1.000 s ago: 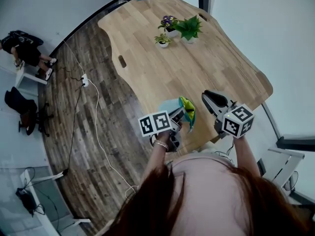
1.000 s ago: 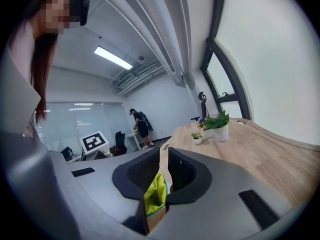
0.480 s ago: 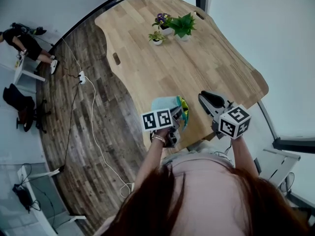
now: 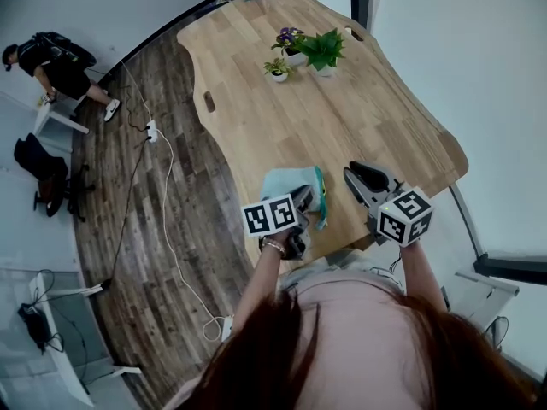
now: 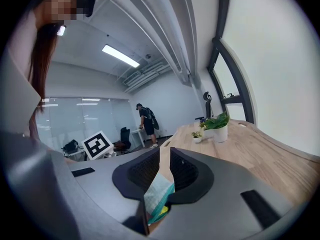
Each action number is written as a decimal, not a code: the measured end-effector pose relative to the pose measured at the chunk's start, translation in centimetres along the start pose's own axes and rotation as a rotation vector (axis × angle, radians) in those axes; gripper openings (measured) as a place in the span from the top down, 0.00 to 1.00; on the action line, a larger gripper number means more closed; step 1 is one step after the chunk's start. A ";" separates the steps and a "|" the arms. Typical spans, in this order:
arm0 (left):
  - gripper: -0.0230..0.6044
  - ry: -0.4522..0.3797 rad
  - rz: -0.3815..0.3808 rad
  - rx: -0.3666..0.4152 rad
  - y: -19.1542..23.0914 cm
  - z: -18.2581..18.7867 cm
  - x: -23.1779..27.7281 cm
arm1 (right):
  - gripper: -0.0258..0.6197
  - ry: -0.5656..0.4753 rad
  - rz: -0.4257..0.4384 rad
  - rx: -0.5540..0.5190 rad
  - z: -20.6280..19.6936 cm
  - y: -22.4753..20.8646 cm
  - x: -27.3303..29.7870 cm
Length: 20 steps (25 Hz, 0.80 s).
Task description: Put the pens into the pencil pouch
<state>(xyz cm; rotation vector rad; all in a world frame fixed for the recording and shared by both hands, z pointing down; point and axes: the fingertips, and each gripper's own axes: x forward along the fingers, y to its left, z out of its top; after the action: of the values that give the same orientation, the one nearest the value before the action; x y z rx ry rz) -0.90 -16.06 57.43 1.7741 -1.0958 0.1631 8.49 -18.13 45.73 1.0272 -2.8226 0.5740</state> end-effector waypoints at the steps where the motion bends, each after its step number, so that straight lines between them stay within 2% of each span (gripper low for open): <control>1: 0.95 -0.024 0.004 0.019 -0.3 0.4 -0.4 | 0.89 -0.009 -0.005 -0.003 0.2 -0.1 0.0; 7: 0.95 -0.158 0.034 0.169 -2.2 2.0 -3.7 | 0.89 -0.029 -0.033 -0.026 0.5 0.0 -0.1; 15: 0.95 -0.334 0.062 0.378 -5.0 4.4 -9.1 | 0.94 -0.018 -0.062 -0.087 0.8 3.1 0.0; 20: 0.96 -0.410 0.083 0.464 -6.5 4.8 -13.0 | 0.96 -0.028 -0.101 -0.100 1.4 5.3 -0.8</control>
<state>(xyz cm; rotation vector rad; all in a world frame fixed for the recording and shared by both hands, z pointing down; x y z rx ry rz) -5.35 -11.57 43.52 2.2402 -1.5168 0.1104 5.79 -14.42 42.55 1.1589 -2.7714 0.4071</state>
